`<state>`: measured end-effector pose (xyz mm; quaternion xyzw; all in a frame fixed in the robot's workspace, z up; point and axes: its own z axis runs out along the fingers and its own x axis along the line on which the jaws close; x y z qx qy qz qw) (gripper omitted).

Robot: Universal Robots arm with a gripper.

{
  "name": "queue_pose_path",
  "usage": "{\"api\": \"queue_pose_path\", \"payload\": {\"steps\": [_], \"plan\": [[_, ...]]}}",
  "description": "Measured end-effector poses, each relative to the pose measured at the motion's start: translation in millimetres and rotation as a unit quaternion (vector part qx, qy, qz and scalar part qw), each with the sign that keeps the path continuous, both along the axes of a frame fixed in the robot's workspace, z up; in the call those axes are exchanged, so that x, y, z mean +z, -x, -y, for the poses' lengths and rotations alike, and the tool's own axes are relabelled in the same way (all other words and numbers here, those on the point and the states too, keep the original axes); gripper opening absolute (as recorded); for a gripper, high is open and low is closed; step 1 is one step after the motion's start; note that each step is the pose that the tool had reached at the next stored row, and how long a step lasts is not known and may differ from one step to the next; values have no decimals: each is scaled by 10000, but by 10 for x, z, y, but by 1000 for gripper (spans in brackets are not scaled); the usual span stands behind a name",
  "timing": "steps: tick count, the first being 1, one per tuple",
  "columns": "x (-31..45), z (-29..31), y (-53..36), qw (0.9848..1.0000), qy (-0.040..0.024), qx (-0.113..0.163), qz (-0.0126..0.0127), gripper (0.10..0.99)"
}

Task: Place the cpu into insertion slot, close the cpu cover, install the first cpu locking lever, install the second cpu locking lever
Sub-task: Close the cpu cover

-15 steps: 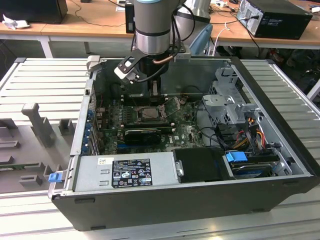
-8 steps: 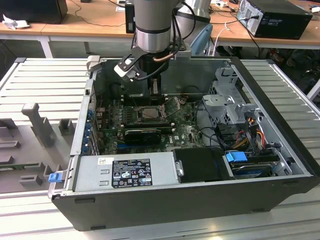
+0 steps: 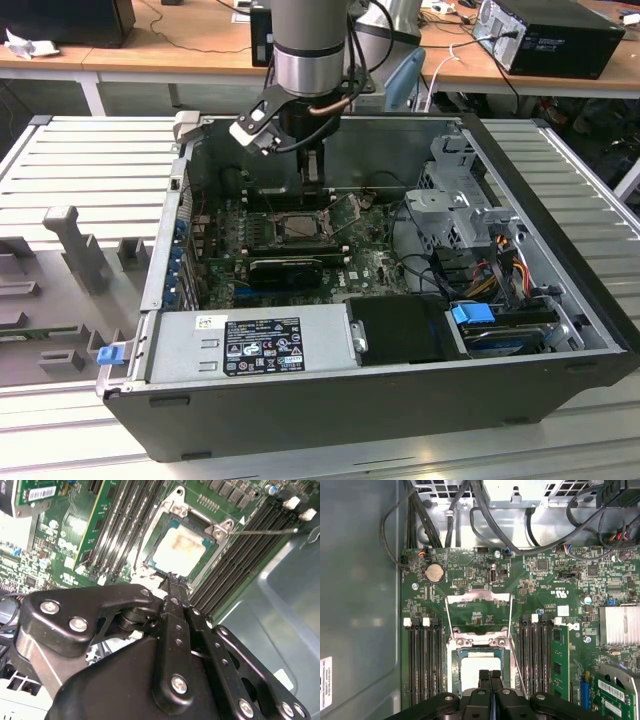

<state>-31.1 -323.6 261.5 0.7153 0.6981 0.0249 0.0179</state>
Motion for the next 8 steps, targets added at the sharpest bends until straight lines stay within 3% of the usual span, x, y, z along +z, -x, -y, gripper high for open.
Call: {"api": "queue_pose_path", "payload": {"steps": [8], "plan": [[7,-3,-67,10000,1,0,-2,106]]}}
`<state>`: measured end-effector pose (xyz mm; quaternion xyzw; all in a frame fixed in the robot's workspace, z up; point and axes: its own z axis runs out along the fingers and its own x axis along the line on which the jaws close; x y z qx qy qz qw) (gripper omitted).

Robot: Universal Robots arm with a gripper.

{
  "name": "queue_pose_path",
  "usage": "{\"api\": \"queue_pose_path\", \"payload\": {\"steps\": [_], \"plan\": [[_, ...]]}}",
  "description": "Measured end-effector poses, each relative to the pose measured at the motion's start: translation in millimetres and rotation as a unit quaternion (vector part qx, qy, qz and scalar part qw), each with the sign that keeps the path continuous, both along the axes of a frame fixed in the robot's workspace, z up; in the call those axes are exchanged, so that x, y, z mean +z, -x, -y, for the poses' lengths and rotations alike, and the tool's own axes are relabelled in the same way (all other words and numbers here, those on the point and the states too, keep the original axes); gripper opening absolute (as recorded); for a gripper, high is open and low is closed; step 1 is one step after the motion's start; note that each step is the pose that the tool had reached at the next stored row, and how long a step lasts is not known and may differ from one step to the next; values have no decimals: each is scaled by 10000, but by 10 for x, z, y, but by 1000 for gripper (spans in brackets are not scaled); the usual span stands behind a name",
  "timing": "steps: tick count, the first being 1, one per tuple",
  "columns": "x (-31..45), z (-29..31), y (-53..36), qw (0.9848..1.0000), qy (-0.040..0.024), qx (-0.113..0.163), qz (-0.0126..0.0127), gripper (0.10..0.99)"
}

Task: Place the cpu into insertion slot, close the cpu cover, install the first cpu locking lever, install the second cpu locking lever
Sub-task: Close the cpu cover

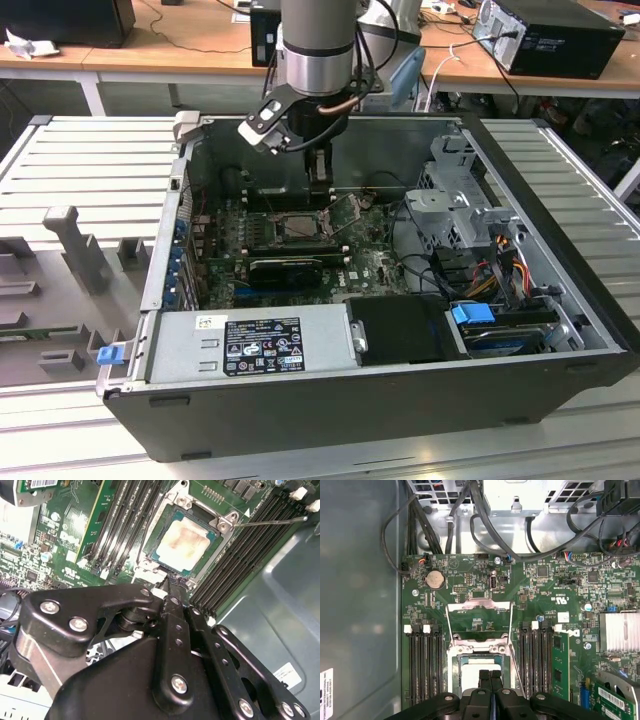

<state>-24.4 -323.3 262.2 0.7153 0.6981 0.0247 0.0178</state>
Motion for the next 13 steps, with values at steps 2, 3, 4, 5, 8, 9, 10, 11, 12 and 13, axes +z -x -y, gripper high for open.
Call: {"api": "queue_pose_path", "payload": {"steps": [2,3,4,5,8,9,10,11,12,13], "plan": [[1,0,-17,10000,0,0,0,106],[1,-1,-30,10000,0,0,0,106],[4,-1,-51,10000,0,0,-1,106],[6,-1,-73,10000,0,0,-2,106],[9,-1,-126,10000,0,0,-6,106],[10,-1,-141,10000,0,0,-7,106],[11,-2,-154,10000,0,0,-8,106],[14,-2,-161,10000,0,0,-9,106],[17,-3,-166,10000,0,0,-9,106],[18,-3,-176,10000,0,0,-10,106]]}}
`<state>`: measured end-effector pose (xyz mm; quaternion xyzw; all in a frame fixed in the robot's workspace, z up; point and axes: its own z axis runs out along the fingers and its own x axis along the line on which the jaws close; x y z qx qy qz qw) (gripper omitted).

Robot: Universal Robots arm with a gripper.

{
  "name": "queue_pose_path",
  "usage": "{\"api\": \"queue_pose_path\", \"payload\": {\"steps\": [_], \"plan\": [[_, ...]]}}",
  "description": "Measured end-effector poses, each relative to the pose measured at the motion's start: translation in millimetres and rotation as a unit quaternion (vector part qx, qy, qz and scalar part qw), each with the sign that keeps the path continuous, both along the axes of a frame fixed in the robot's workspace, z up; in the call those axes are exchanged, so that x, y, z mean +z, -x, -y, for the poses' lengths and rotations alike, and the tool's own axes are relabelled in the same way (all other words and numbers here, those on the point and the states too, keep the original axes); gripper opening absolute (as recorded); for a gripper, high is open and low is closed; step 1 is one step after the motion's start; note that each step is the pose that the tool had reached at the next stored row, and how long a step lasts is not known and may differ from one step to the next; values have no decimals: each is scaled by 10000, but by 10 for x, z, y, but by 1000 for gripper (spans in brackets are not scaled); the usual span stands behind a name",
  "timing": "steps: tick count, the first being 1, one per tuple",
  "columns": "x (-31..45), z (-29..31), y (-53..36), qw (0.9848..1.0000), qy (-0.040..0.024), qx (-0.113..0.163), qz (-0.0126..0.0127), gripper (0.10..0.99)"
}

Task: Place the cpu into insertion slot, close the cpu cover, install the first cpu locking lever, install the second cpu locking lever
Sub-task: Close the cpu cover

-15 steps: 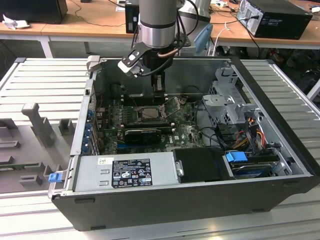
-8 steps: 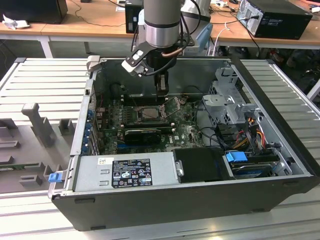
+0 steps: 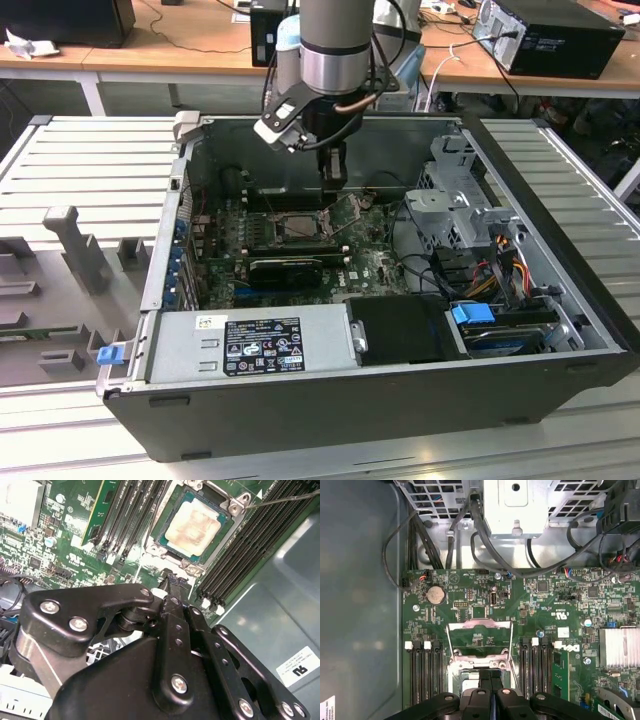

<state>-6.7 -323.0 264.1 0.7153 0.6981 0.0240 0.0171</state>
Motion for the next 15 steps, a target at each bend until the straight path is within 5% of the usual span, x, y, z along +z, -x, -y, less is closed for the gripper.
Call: {"api": "queue_pose_path", "payload": {"steps": [9,15], "plan": [[0,-7,-281,10000,1,3,-4,106],[1,-8,-389,10000,1,5,-4,106]]}}
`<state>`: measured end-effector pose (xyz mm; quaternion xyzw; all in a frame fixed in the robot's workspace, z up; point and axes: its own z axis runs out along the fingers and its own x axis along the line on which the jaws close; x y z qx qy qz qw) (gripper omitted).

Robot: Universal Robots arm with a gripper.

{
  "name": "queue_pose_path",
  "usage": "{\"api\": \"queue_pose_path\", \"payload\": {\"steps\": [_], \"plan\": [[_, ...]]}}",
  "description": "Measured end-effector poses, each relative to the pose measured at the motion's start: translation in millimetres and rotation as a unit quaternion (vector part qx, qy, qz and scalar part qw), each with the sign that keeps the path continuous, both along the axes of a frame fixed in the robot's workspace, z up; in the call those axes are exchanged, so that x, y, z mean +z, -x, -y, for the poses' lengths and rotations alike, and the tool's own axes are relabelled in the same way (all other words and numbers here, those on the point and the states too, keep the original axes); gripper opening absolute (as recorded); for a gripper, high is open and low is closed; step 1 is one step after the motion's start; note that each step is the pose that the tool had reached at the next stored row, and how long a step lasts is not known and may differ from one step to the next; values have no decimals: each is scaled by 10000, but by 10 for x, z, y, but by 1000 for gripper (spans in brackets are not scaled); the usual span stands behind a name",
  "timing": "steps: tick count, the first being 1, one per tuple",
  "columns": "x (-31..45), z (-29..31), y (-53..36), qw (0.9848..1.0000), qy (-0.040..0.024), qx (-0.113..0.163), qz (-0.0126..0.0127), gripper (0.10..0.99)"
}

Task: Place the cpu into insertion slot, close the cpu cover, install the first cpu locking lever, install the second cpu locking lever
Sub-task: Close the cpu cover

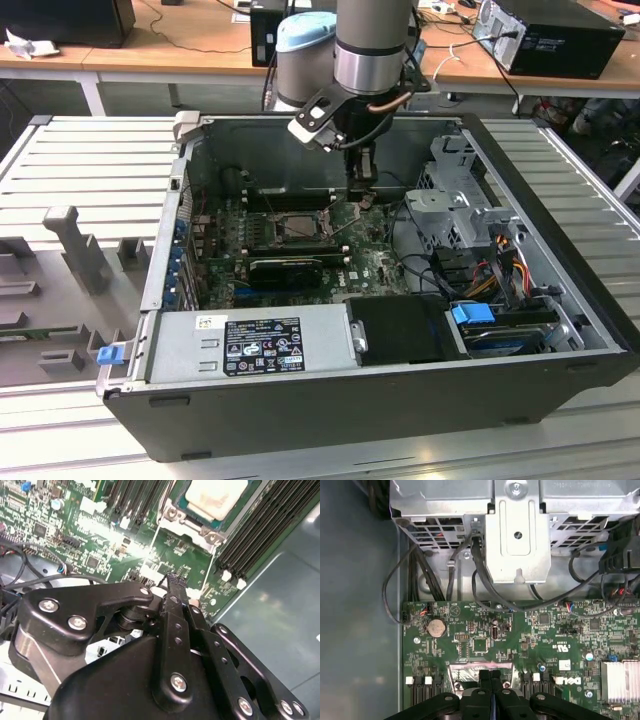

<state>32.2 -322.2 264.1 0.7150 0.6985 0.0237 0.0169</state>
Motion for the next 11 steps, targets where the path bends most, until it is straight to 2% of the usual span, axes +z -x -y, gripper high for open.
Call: {"api": "queue_pose_path", "payload": {"steps": [3,8,11], "plan": [[0,-3,-41,10000,1,1,0,106],[-7,-24,-208,10000,0,18,0,106],[-36,-44,-236,10000,1,38,0,106]]}}
